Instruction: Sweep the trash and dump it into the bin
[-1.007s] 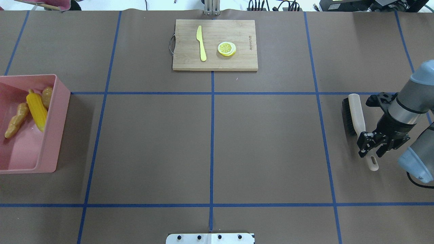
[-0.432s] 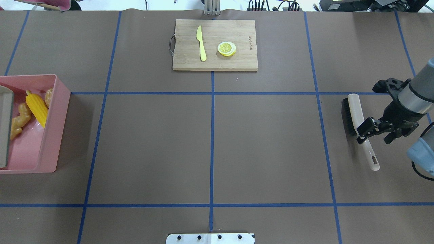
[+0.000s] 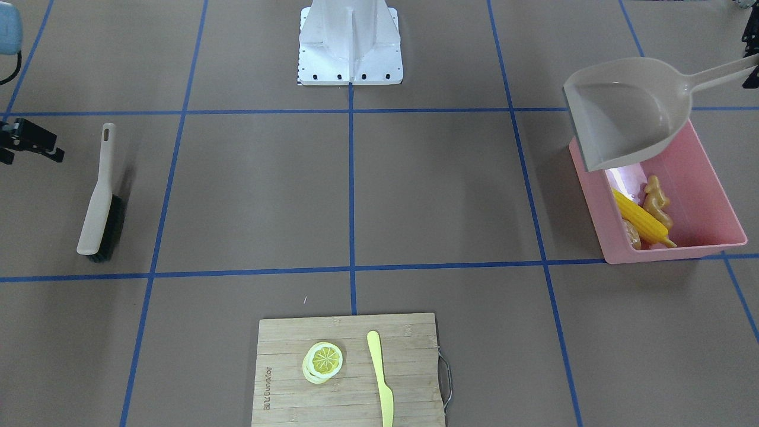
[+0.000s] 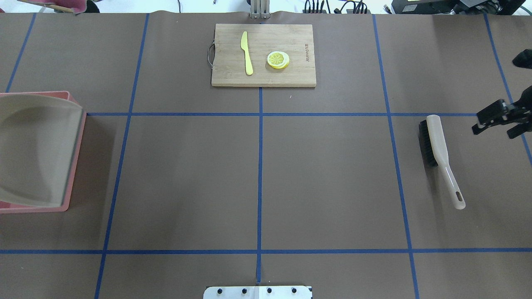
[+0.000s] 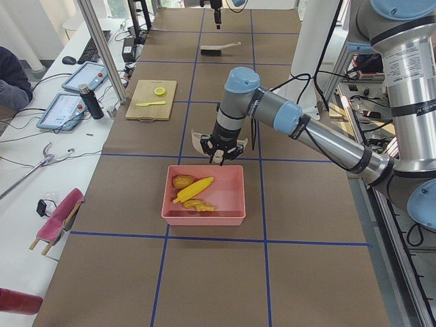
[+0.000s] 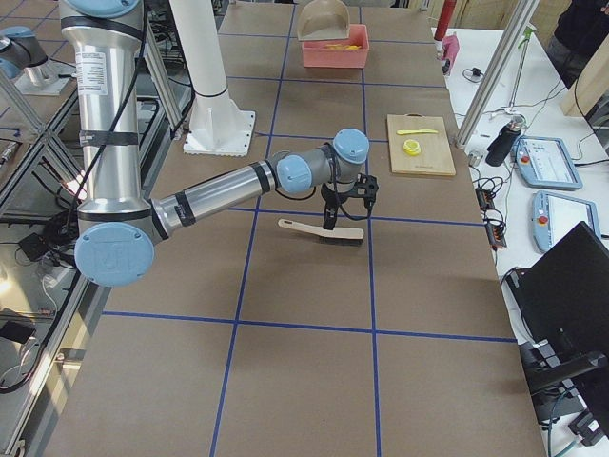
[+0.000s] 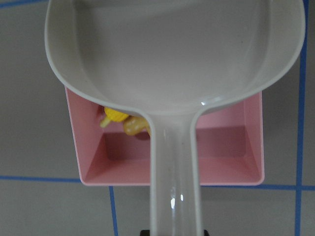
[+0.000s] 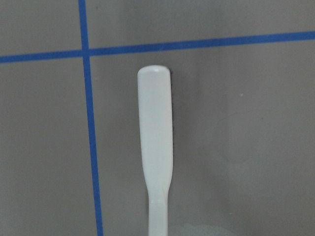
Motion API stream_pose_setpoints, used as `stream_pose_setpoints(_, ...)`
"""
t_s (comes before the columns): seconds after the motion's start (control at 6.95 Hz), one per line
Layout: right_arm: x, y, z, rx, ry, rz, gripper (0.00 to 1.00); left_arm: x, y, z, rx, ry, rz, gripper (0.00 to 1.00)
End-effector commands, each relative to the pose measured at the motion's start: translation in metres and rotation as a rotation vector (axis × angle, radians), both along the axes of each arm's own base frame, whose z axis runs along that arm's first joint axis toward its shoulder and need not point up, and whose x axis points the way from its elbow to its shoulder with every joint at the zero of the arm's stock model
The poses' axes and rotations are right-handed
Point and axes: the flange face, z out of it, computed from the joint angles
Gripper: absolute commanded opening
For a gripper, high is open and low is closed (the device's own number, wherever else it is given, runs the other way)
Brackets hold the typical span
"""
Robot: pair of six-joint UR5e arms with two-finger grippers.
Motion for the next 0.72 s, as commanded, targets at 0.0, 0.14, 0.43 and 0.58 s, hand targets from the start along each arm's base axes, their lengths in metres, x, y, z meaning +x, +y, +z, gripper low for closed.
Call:
stream_pose_setpoints(0.0, 0.084, -0.009, 0.012, 0.146, 0.059, 0.053, 1.00, 0.123, -0.037, -0.013, 0.037, 0.113, 0.101, 0.00)
stream_pose_setpoints(0.14, 0.101, -0.013, 0.026, 0.140, 0.130, 0.088, 1.00, 0.171, -0.044, -0.025, 0.051, 0.120, 0.133, 0.00)
stream_pose_setpoints(0.43, 0.156, -0.018, 0.083, 0.035, 0.171, 0.158, 1.00, 0.240, -0.057, -0.036, -0.001, 0.131, 0.160, 0.00)
stream_pose_setpoints(0.58, 0.168, -0.014, 0.105, 0.089, 0.171, 0.078, 1.00, 0.269, -0.055, -0.045, -0.023, 0.146, 0.175, 0.00)
